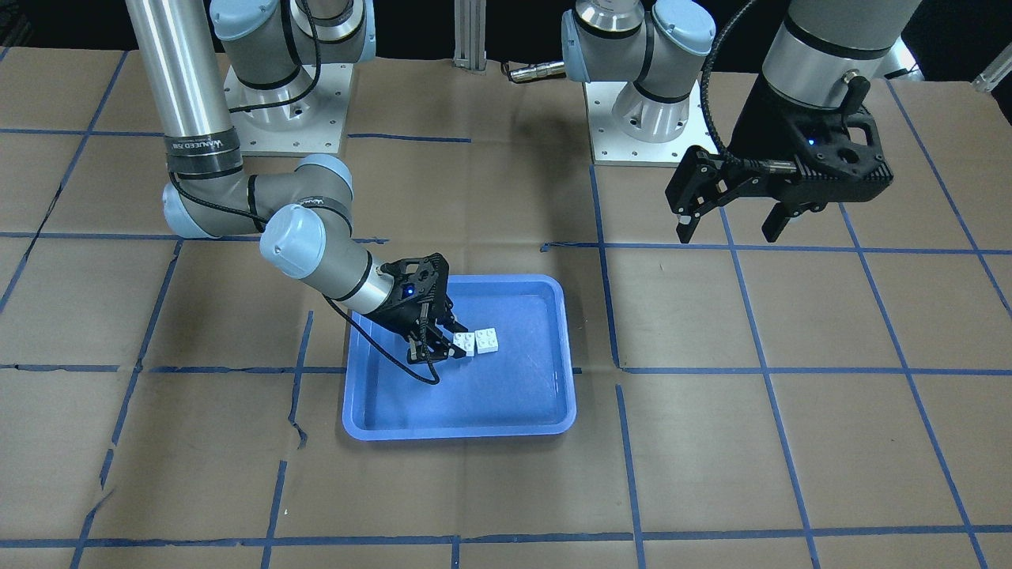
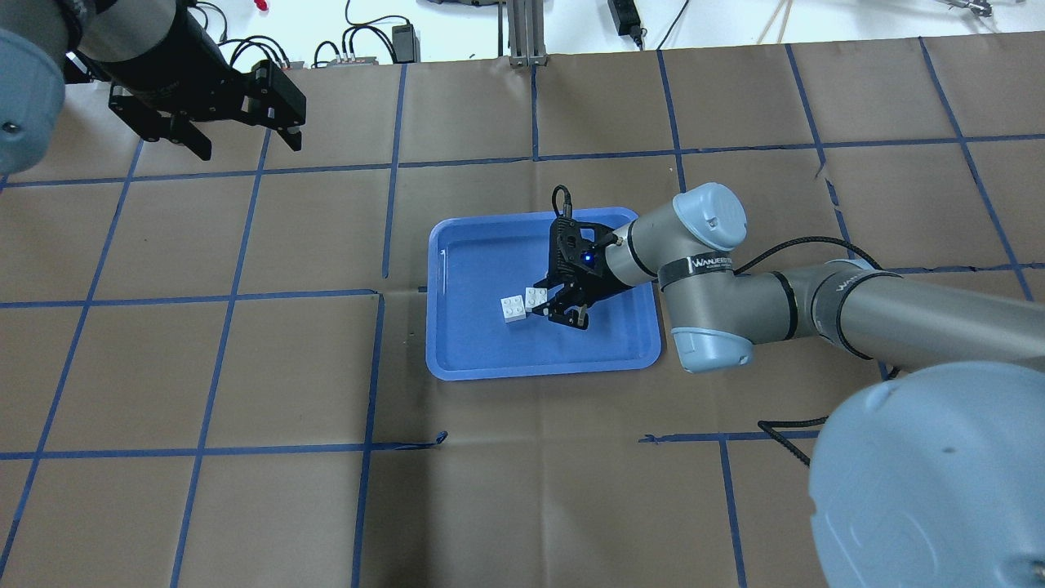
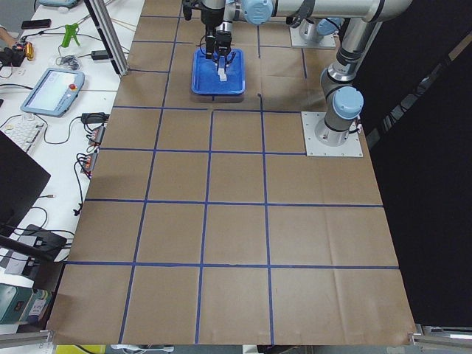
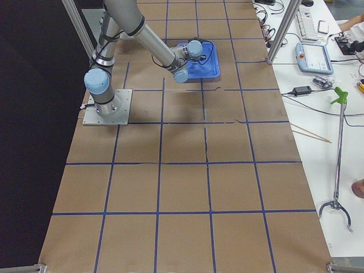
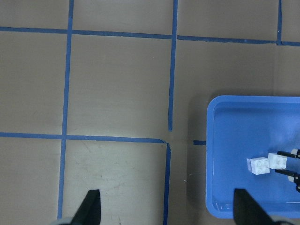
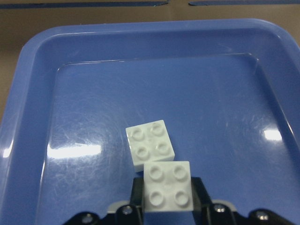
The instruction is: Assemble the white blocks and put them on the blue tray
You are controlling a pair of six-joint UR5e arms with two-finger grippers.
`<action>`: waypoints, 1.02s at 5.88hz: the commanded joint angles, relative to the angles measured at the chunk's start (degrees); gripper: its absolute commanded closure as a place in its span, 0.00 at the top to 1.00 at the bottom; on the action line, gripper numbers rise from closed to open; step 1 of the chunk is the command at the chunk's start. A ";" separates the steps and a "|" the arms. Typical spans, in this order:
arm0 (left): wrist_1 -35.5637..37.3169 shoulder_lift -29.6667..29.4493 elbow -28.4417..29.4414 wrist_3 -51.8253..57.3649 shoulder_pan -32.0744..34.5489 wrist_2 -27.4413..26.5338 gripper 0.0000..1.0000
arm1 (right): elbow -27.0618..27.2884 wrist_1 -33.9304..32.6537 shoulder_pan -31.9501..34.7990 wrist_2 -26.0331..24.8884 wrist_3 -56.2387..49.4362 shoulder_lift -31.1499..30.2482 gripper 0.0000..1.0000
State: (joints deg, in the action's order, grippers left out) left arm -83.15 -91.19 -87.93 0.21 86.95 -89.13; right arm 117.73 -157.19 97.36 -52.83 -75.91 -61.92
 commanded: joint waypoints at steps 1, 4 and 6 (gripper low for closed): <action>-1.48 0.04 -0.05 -2.91 0.59 -0.60 0.99 | 0.13 -0.40 0.03 0.09 0.06 -0.05 0.31; -0.61 0.48 -1.19 -3.99 1.65 -0.52 0.99 | 0.13 -0.31 0.11 0.18 0.50 0.04 0.31; -0.52 0.75 -1.54 -3.99 1.56 -0.69 0.99 | 0.13 -0.40 0.64 0.18 0.50 0.04 0.31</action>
State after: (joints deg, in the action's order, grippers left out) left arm -83.72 -90.52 -89.37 -3.79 88.51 -89.75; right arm 117.86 -157.53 97.71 -52.65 -75.43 -61.88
